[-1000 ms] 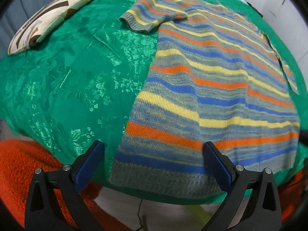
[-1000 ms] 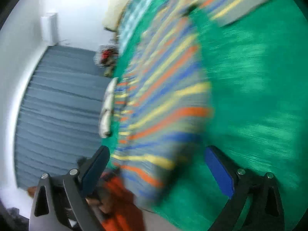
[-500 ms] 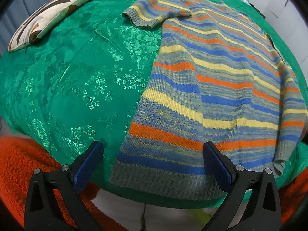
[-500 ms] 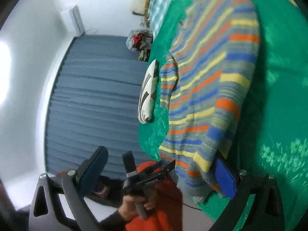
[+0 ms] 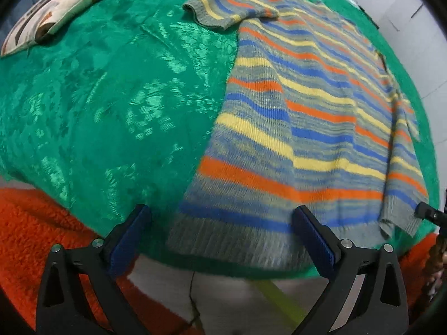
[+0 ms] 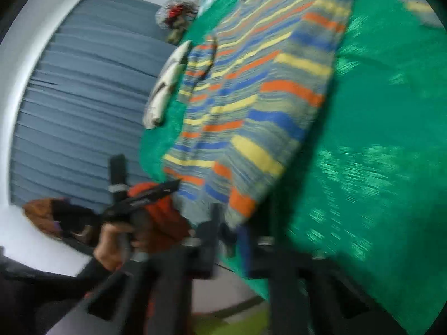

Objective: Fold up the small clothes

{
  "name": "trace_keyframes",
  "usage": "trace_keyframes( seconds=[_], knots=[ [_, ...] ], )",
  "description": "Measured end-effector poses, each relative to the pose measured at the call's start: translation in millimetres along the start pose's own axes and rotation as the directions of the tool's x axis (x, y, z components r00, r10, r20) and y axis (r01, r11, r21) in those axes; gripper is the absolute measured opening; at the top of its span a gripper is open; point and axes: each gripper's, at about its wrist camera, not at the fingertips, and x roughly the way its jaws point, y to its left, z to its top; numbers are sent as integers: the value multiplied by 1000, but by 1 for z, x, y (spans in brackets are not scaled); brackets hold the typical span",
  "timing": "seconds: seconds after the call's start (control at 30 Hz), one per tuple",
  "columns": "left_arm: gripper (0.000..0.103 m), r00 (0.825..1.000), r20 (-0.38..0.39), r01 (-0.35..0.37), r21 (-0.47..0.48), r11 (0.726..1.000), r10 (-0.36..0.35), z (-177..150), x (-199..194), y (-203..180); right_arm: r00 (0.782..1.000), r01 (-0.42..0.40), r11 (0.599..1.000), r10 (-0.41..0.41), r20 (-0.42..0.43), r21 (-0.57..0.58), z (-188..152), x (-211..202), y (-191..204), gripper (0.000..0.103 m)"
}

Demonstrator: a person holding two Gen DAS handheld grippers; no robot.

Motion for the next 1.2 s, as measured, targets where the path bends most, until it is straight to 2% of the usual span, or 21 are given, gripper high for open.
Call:
trace_keyframes(
  seconds=[0.13,0.17,0.2,0.27,0.33,0.37,0.4,0.47,0.5,0.53,0.7,0.9,1.03,1.2],
  knots=[
    [99,997,12,80,-52,995,-79,-3,-9,18,993,117,993,-117,-6,1,-14,-48,0,5],
    [88,996,-2,90,-56,994,-90,-3,-5,20,990,139,990,-139,-9,10,-15,-52,-5,5],
    [72,996,-23,88,-57,994,-89,-3,0,21,985,172,985,-172,-16,26,-16,-56,-11,5],
    [68,996,-33,84,-50,995,-85,-3,6,19,973,231,971,-229,-43,55,-18,-56,-22,5],
    [57,994,-34,100,-54,994,-102,-1,5,20,963,267,960,-263,-63,79,-19,-52,-31,5],
    [45,993,-33,113,-61,992,-115,0,4,20,964,263,960,-257,-66,95,-19,-48,-33,5],
    [28,991,-31,126,-66,990,-128,1,4,22,966,257,961,-251,-69,105,-20,-47,-36,9],
    [10,988,-38,147,-67,987,-150,1,4,23,965,251,962,-240,-102,111,-23,-35,-39,11],
    [7,988,-40,147,-60,987,-150,0,1,24,958,272,958,-261,-117,92,-24,-30,-38,9],
    [7,988,-41,146,-45,988,-148,-1,-2,24,941,320,945,-309,-136,66,-25,-27,-37,5],
    [5,995,-19,94,52,994,-93,-3,-28,15,899,425,904,-415,-137,50,-26,-49,-27,4],
    [5,997,-77,29,89,996,-22,-5,-16,9,844,509,861,-492,-213,26,-36,-45,-32,4],
    [5,997,-71,-27,108,994,35,-5,-16,7,834,527,848,-502,-231,59,-37,-38,-43,4],
    [5,990,-106,-85,100,991,96,-3,9,3,832,537,837,-504,-232,108,-42,-32,-60,3]
  ],
)
